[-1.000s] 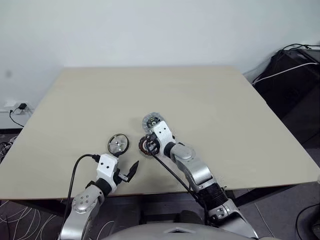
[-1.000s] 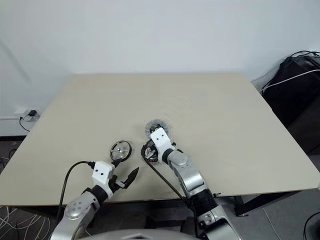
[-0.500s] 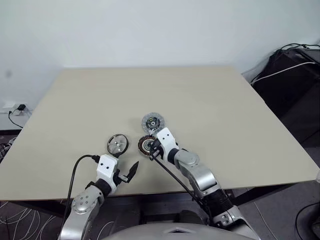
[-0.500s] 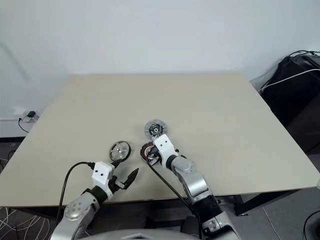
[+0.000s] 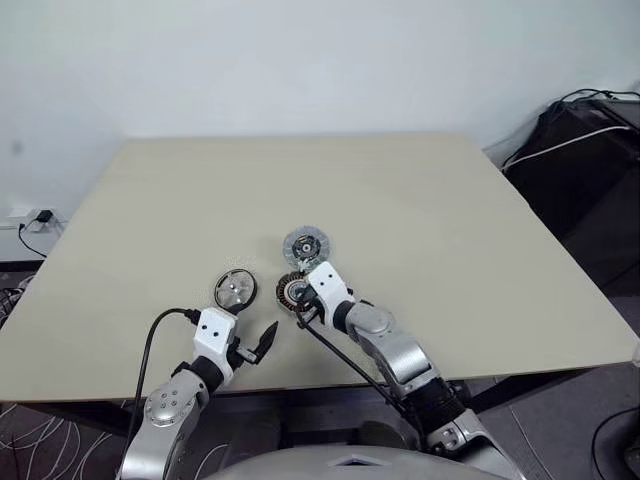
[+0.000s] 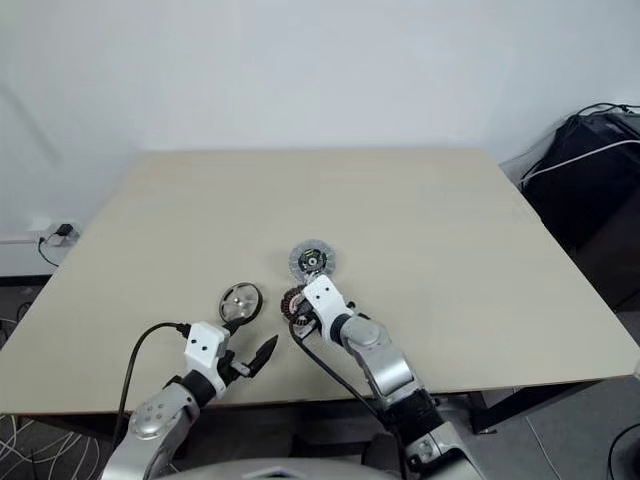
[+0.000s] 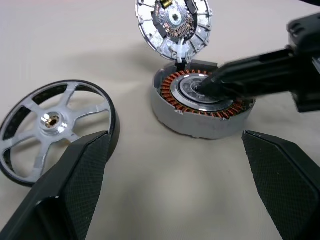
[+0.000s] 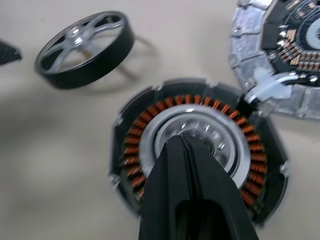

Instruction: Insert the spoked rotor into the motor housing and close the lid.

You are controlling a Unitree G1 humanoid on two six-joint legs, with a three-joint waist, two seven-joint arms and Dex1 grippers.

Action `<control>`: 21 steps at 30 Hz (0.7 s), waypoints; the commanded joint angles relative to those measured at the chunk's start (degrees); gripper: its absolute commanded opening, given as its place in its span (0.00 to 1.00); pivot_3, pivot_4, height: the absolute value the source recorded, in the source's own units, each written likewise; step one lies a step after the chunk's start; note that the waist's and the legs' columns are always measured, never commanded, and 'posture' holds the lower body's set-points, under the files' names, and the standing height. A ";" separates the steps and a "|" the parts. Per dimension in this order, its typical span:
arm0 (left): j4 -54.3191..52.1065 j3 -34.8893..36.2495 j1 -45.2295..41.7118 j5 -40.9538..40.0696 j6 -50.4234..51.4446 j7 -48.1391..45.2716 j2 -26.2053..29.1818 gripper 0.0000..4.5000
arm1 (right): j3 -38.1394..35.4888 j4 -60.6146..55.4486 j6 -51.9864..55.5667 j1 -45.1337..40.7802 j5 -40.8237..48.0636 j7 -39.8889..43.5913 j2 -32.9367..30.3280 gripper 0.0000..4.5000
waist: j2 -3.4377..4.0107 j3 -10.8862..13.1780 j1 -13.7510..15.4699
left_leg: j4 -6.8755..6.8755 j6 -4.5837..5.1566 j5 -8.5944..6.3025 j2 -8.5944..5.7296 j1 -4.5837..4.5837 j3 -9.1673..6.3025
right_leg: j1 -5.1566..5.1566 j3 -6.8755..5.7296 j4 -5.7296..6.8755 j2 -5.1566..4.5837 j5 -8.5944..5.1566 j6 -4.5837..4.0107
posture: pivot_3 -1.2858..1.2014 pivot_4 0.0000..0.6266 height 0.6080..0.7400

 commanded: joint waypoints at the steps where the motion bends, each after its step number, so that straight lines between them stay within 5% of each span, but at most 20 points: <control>1: -1.13 -0.05 -0.16 0.14 -0.62 0.17 -0.25 1.00 | -0.44 -3.28 2.01 0.89 1.61 1.83 -0.44 0.00 | 0.02 0.03 -0.02 | 0.00 0.00 0.00 0.00 -0.01 0.00 | 0.00 0.00 0.00 -0.01 0.00 0.00 | 0.52 0.00 1.00; 21: -0.63 -0.35 -0.83 0.43 -0.67 0.21 -0.68 1.00 | -1.79 -3.17 -5.96 -5.92 0.44 -1.96 4.16 0.00 | -0.03 0.24 -0.05 | 0.00 -0.01 0.01 -0.01 -0.12 0.00 | -0.13 0.01 0.00 0.01 0.04 0.06 | 0.52 0.00 1.00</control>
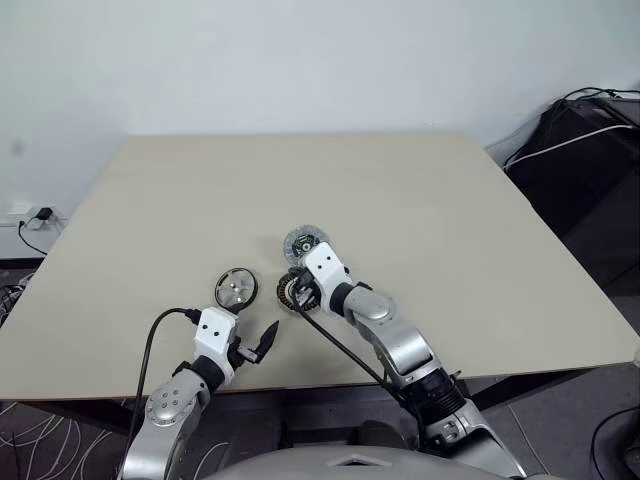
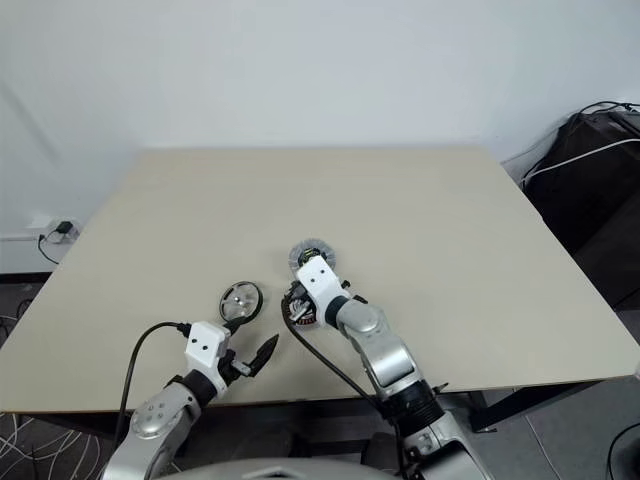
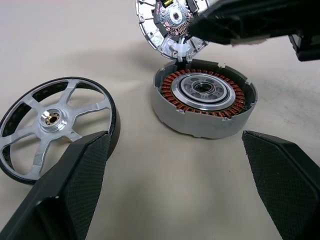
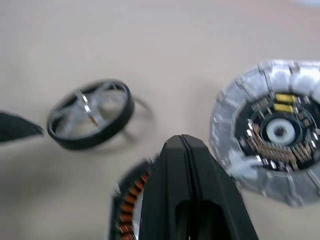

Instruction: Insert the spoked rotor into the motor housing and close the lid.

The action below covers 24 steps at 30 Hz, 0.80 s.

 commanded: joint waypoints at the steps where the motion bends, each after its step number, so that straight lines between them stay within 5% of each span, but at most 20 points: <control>1: -0.70 -0.28 -0.39 0.40 -0.62 0.23 -0.25 1.00 | -0.96 0.55 -3.06 -1.69 0.55 -0.97 1.62 0.00 | 0.00 0.00 0.00 | 0.00 0.00 0.00 0.00 0.00 0.00 | 0.00 0.00 0.00 0.01 0.00 0.01 | 0.52 0.00 1.00; 10: -0.91 -0.17 -0.05 0.37 -0.60 0.30 -0.22 1.00 | 0.71 11.12 -2.12 0.92 -3.42 -1.18 -2.32 0.00 | 0.05 -0.03 -0.01 | 0.01 -0.01 0.01 -0.04 0.02 0.02 | 0.03 0.00 0.00 0.00 0.01 0.01 | 0.52 0.00 1.00; 24: -0.26 -0.49 -1.02 0.39 -0.45 -0.12 -0.23 1.00 | -1.34 0.50 -2.16 -0.37 -0.51 1.24 -1.77 0.00 | 0.00 -0.10 0.01 | 0.04 -0.01 0.01 0.02 0.07 0.03 | 0.06 0.06 0.01 0.03 0.03 -0.02 | 0.52 0.00 1.00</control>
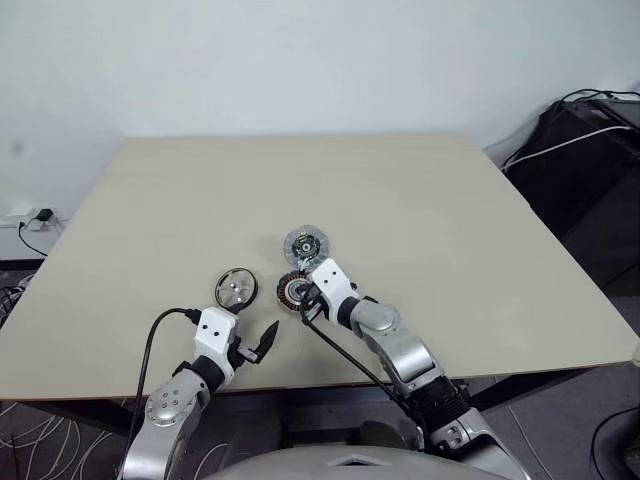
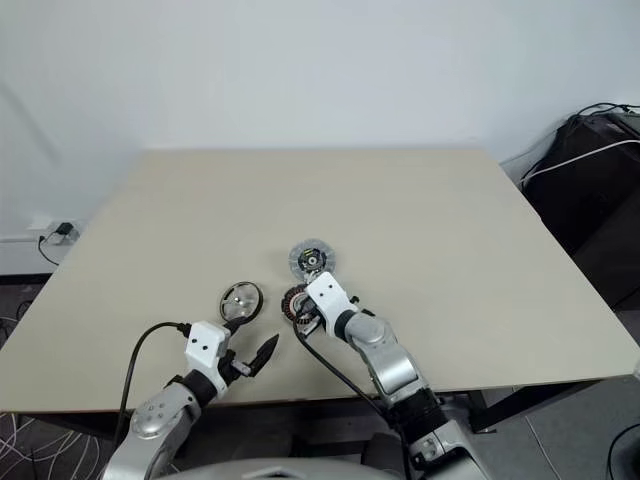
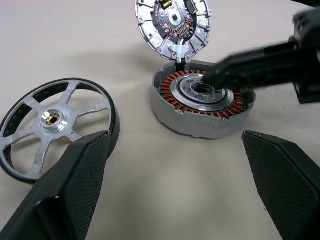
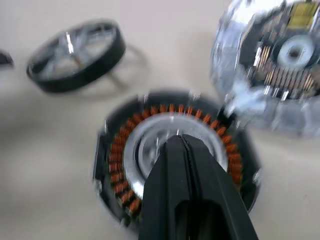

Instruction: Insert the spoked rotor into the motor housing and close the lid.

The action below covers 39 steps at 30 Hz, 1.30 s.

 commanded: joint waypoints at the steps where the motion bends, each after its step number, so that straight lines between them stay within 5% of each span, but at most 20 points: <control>1: -0.24 -0.50 -0.84 0.39 -0.49 -0.07 -0.21 1.00 | -0.99 -3.42 -1.21 -2.48 0.72 0.08 0.87 0.00 | 0.00 0.00 -0.01 | 0.00 0.00 0.00 0.00 -0.02 0.00 | -0.02 0.00 0.00 0.01 0.01 0.02 | 0.52 0.00 1.00; 16: -0.95 -0.16 0.05 0.40 -0.77 0.29 -0.17 1.00 | -0.17 10.41 -0.70 -0.97 -2.74 -1.67 -0.80 0.00 | 0.06 -0.14 -0.01 | -0.01 0.00 0.00 -0.03 0.00 0.02 | 0.00 0.05 -0.01 0.00 0.00 -0.01 | 0.52 0.00 1.00; 30: 0.08 -0.51 -0.90 0.64 -0.71 0.25 -0.39 1.00 | 0.27 -2.13 1.60 -3.38 -3.48 -0.58 -1.63 0.00 | 0.06 -0.14 -0.03 | -0.01 0.00 0.00 -0.01 -0.05 0.02 | -0.09 0.07 0.00 0.00 0.01 -0.01 | 0.52 0.00 1.00; 39: 0.42 -0.73 -0.80 0.84 -0.92 0.78 -0.72 1.00 | 7.01 -5.84 8.60 -8.48 -9.75 3.30 -5.62 0.00 | 0.05 -0.12 0.01 | -0.01 0.00 0.00 -0.01 -0.07 0.02 | -0.10 0.06 0.00 -0.01 0.00 -0.05 | 0.52 0.00 1.00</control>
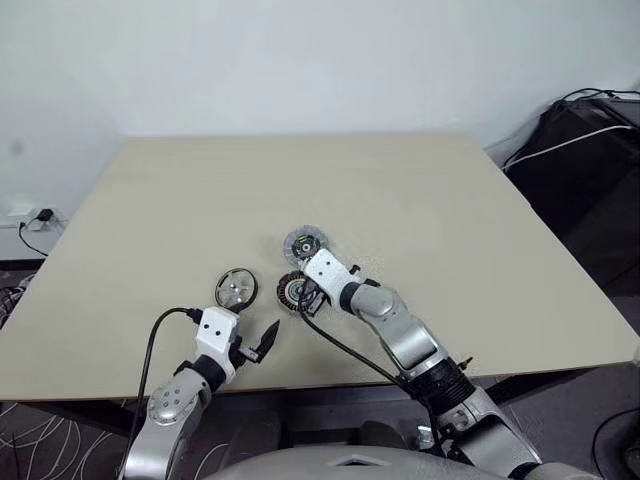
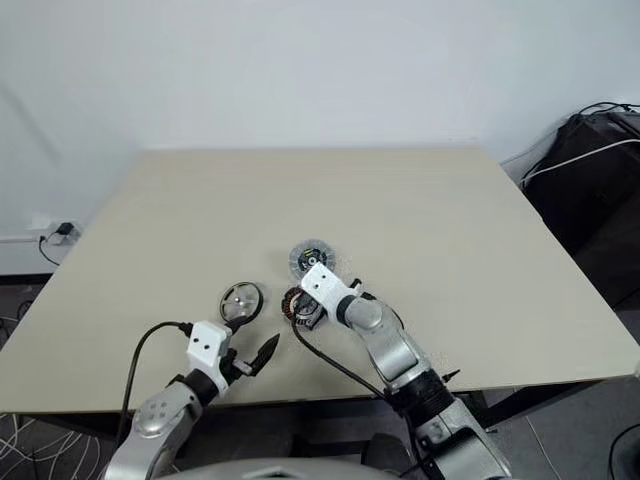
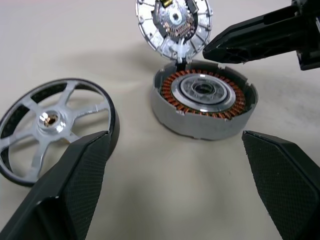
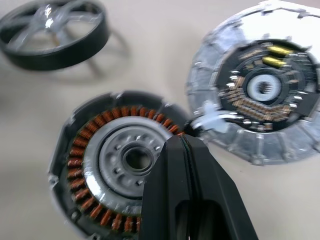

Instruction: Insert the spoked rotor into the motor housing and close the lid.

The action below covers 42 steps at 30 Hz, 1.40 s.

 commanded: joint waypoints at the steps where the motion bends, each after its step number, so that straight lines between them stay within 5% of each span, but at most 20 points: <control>1: -0.57 -0.21 -0.51 0.46 -0.92 0.45 -0.51 1.00 | 1.14 -3.79 1.60 -2.75 -1.67 1.42 -0.58 0.00 | 0.00 0.00 0.02 | 0.00 0.00 0.00 0.00 0.00 0.00 | 0.00 0.00 0.00 0.00 0.00 0.00 | 0.52 0.00 1.00; 5: -0.57 -0.33 -0.48 0.56 -0.93 0.57 -0.62 1.00 | 1.89 -4.16 2.15 -3.47 -2.31 2.28 -1.01 0.00 | -0.02 0.01 -0.01 | 0.00 0.00 0.00 0.00 -0.01 0.00 | 0.00 0.00 -0.02 0.00 0.00 0.00 | 0.52 0.00 1.00; 11: -0.69 -0.38 -0.42 0.67 -0.81 0.65 -0.75 1.00 | 1.88 -4.34 2.22 -3.59 -2.38 2.94 -1.07 0.27 | -0.04 0.03 -0.01 | 0.00 0.00 0.00 0.00 -0.01 0.00 | 0.00 0.00 -0.01 0.00 0.00 0.00 | 0.52 0.00 1.00; 14: -0.74 -0.42 -0.42 0.68 -0.73 0.67 -0.70 1.00 | 1.61 -4.24 2.11 -3.40 -2.88 1.87 -0.82 0.48 | -0.04 0.03 -0.01 | 0.00 0.00 0.00 0.00 -0.01 0.00 | 0.00 0.00 -0.01 0.00 0.00 0.00 | 0.52 0.00 1.00; 42: -0.20 -0.86 -0.31 0.87 -0.73 0.58 -0.93 1.00 | 8.07 -6.93 29.20 -10.80 -6.36 2.80 3.02 0.48 | -0.04 0.04 -0.10 | -0.01 0.00 0.00 -0.01 -0.10 0.00 | -0.12 -0.01 0.00 -0.03 0.00 -0.03 | 0.52 0.00 1.00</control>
